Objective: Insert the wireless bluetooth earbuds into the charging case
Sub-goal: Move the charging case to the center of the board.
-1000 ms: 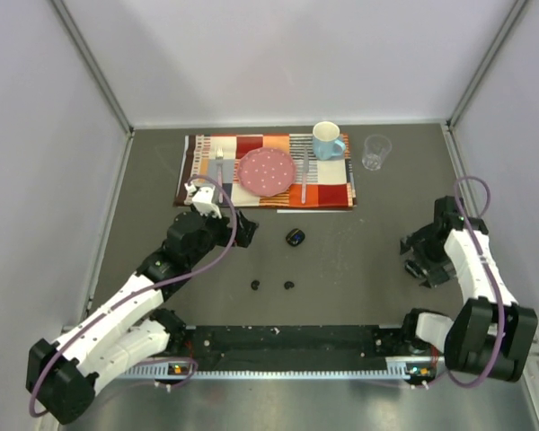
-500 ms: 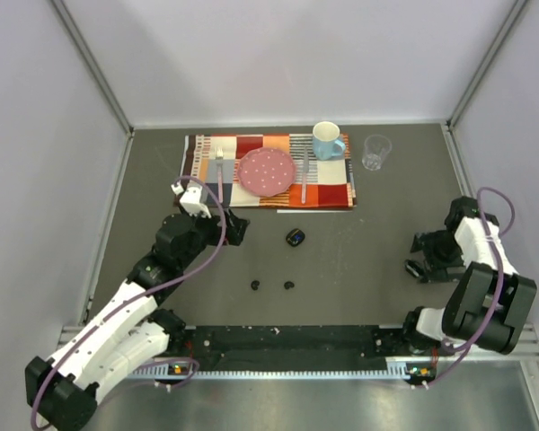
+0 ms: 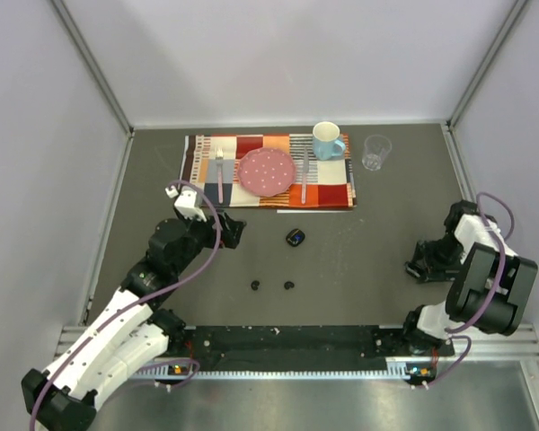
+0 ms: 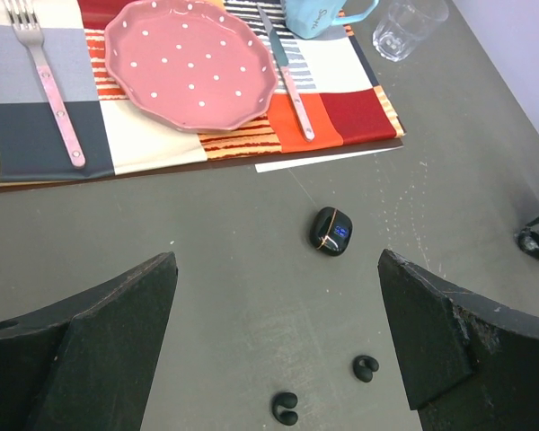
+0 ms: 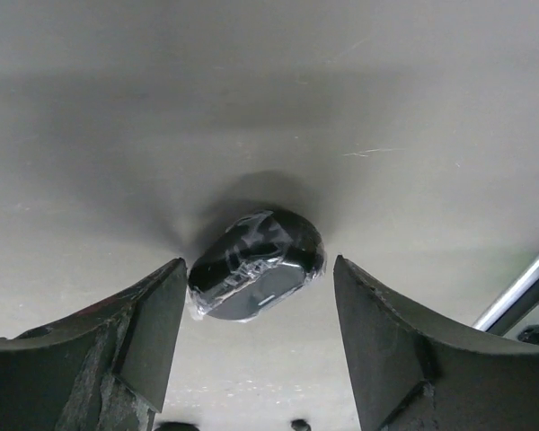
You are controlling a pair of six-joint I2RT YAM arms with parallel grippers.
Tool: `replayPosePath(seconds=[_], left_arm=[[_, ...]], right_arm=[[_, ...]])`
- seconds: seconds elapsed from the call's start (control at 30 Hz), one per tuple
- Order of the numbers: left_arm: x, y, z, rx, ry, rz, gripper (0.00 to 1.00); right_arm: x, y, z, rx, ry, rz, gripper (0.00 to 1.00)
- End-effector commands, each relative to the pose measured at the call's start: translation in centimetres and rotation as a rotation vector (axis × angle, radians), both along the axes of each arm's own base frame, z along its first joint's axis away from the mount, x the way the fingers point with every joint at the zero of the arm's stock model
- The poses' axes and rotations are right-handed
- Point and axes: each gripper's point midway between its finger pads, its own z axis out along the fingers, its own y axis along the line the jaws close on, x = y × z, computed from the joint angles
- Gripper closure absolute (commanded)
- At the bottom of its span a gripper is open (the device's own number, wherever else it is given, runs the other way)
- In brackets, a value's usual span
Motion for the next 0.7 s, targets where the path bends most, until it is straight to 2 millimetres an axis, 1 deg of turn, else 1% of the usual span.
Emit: replayPosePath(seconds=[0.0, 0.07, 0.1, 0.13, 0.17, 0.2, 0.23, 0.27, 0.3, 0.33, 0.37, 0.43, 0.5, 0.53, 0.6, 0.67], left_arm=[[0.2, 0.6, 0.6, -0.001, -0.026, 0.03, 0.01], [0.2, 1.0, 0.7, -0.013, -0.027, 0.054, 0.01], [0.2, 1.2, 1.0, -0.023, -0.033, 0.065, 0.01], [0.2, 1.4, 1.3, -0.032, -0.049, 0.076, 0.01], [0.1, 1.5, 1.3, -0.035, -0.052, 0.079, 0.01], [0.1, 1.5, 1.4, -0.04, -0.06, 0.08, 0.01], [0.0, 1.6, 1.7, -0.049, -0.074, 0.079, 0.01], [-0.1, 1.6, 1.7, -0.053, -0.079, 0.079, 0.01], [-0.1, 1.6, 1.7, -0.054, -0.082, 0.079, 0.01], [-0.2, 1.6, 1.9, -0.057, -0.086, 0.077, 0.01], [-0.2, 1.6, 1.9, -0.059, -0.086, 0.076, 0.01], [-0.2, 1.6, 1.8, -0.062, -0.085, 0.075, 0.01], [-0.1, 1.5, 1.9, -0.066, -0.085, 0.074, 0.01], [-0.1, 1.4, 1.9, -0.07, -0.083, 0.075, 0.01], [-0.1, 1.2, 2.1, -0.083, -0.083, 0.067, 0.01], [-0.1, 1.1, 1.9, -0.089, -0.075, 0.066, 0.01]], right_arm=[[-0.5, 0.3, -1.2, 0.017, 0.005, -0.015, 0.35], [-0.7, 0.7, -1.6, 0.033, 0.003, -0.009, 0.37], [-1.0, 0.9, -1.9, 0.038, -0.001, -0.003, 0.4], [-1.0, 1.2, -2.1, 0.05, -0.011, 0.004, 0.45], [-1.7, 1.5, -2.6, 0.058, -0.002, 0.007, 0.48], [-1.4, 1.4, -2.6, 0.047, -0.027, 0.011, 0.5], [-1.1, 2.0, -2.6, 0.077, -0.057, 0.031, 0.55], [-1.4, 2.4, -3.0, 0.089, -0.064, 0.041, 0.57], [-1.3, 2.6, -2.8, 0.089, -0.093, 0.052, 0.59], [-0.4, 2.8, -2.8, 0.098, -0.144, 0.068, 0.67], [-0.6, 3.4, -3.1, 0.112, -0.162, 0.08, 0.73], [0.5, 4.2, -2.6, 0.104, -0.234, 0.123, 0.85], [1.0, 4.8, -2.3, 0.083, -0.253, 0.156, 0.88], [1.2, 5.6, -2.1, 0.059, -0.256, 0.202, 0.88], [2.0, 6.2, -1.5, 0.031, -0.271, 0.248, 0.88], [2.5, 7.4, -1.3, 0.016, -0.271, 0.286, 0.88]])
